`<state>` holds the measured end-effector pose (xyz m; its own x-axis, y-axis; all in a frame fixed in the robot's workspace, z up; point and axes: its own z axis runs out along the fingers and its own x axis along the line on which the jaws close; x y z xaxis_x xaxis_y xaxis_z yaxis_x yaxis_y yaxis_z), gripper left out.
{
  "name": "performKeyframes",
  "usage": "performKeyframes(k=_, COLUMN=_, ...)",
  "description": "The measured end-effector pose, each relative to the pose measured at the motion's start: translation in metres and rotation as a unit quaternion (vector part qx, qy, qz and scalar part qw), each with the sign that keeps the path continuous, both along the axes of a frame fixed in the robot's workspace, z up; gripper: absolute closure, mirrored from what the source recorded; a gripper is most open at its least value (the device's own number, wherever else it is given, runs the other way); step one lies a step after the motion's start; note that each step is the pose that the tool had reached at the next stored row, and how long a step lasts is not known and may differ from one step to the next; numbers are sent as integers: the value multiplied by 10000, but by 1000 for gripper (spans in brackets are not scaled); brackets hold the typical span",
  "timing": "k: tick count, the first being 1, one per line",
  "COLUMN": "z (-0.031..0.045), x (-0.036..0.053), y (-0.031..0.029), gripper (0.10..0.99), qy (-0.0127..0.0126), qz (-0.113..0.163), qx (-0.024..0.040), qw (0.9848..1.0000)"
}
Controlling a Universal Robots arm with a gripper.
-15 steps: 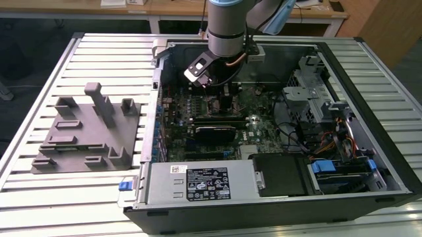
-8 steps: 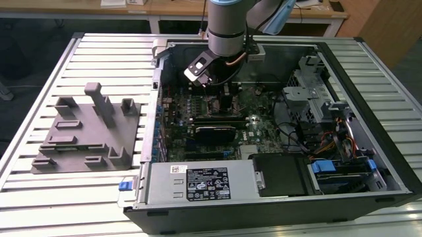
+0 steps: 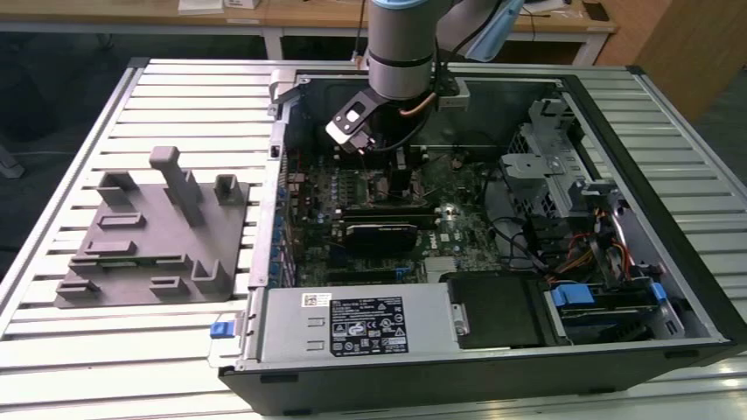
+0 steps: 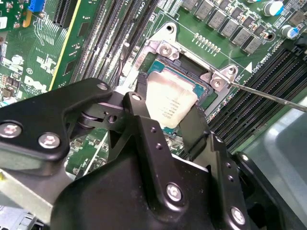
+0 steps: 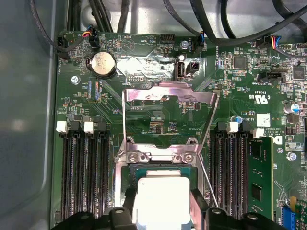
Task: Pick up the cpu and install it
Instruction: 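Place the cpu into insertion slot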
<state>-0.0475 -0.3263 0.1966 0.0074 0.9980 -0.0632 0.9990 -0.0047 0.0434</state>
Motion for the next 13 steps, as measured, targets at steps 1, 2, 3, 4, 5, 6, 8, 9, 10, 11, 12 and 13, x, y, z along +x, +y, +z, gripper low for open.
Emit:
performKeyframes(k=1, z=0, x=0, y=0, gripper=561, qy=0, qz=0, qx=1, qw=10000)
performKeyframes(k=2, z=0, x=0, y=0, gripper=576, qy=-1, qz=0, qx=1, qw=10000)
performKeyframes(k=3, z=0, x=0, y=0, gripper=576, qy=-1, qz=0, qx=1, qw=10000)
performKeyframes(k=4, z=-1, x=0, y=1, gripper=576, qy=-1, qz=0, qx=2, qw=10000)
performKeyframes(k=5, z=0, x=0, y=0, gripper=576, qy=-1, qz=0, qx=1, qw=10000)
performKeyframes(k=6, z=-1, x=0, y=0, gripper=576, qy=-1, qz=0, qx=2, qw=10000)
performKeyframes(k=8, z=0, x=1, y=0, gripper=576, qy=0, qz=1, qx=32, qw=10000)
performKeyframes(k=9, z=1, x=1, y=0, gripper=576, qy=0, qz=1, qx=68, qw=10000)
performKeyframes(k=10, z=0, x=1, y=1, gripper=576, qy=-1, qz=0, qx=92, qw=10000)
performKeyframes(k=11, z=1, x=0, y=1, gripper=576, qy=-1, qz=0, qx=104, qw=9999)
performKeyframes(k=12, z=1, x=0, y=1, gripper=576, qy=-1, qz=-1, qx=111, qw=9999)
performKeyframes(k=13, z=0, x=0, y=1, gripper=576, qy=-2, qz=-1, qx=114, qw=9999)
